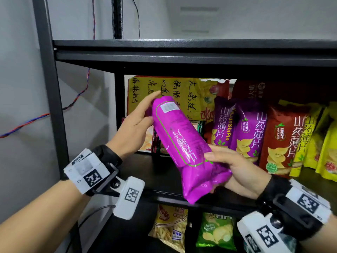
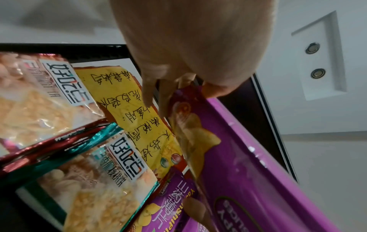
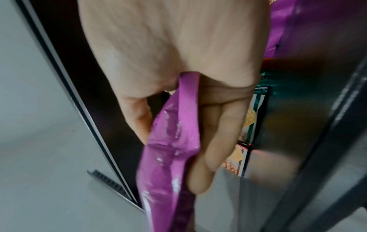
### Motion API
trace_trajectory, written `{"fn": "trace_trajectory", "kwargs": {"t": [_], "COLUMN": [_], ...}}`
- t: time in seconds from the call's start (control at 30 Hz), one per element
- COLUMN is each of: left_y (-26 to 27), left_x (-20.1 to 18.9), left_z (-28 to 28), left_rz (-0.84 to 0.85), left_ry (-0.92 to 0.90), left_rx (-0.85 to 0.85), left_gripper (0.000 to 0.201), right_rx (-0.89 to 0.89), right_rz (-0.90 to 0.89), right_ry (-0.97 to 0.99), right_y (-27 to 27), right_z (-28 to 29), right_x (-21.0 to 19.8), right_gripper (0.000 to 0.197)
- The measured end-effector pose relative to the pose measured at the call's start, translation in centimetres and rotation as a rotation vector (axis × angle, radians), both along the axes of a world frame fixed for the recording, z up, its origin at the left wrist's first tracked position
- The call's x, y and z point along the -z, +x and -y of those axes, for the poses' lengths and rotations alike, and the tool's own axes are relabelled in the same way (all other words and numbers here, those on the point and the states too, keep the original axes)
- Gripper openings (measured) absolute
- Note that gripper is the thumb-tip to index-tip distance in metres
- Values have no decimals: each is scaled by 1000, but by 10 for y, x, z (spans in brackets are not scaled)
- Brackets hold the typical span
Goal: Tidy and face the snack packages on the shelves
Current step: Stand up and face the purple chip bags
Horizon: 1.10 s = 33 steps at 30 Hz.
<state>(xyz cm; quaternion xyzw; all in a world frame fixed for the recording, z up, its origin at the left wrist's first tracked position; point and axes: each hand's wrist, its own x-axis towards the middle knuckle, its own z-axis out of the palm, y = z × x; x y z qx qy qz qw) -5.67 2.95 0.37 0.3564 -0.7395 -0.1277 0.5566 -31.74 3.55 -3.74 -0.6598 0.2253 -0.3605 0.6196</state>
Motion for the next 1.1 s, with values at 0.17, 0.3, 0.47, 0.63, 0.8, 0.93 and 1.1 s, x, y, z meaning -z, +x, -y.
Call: {"fn": "trace_trajectory", "kwargs": {"t": [0.17, 0.3, 0.47, 0.63, 0.8, 0.93, 1.1], "left_y": [1, -17, -27, -31, -47, -53, -61], "left_x": [15, 21, 15, 7, 11, 14, 22], "left_z": [-6, -4, 9, 20, 24, 25, 34], "left_rz": [516, 636, 229, -238, -449, -443, -334], "left_ry": [41, -158, -74, 79, 342, 363, 255], "left_rx": [-86, -151, -60, 33, 236, 200, 73], "left_gripper": [99, 107, 62, 34, 36, 39, 45], "right_rx": [148, 58, -90, 417, 286, 270, 405], "right_rz": [-16, -67, 13, -116, -97, -33, -27], "right_ry": [278, 369, 361, 61, 28, 2, 6], "right_y": [-2, -1, -12, 0, 17, 21, 12], "right_z": [0, 2, 15, 23, 15, 15, 14], "right_x": [-23, -41, -43, -30, -15, -10, -7], "right_gripper": [47, 49, 89, 72, 56, 41, 26]}}
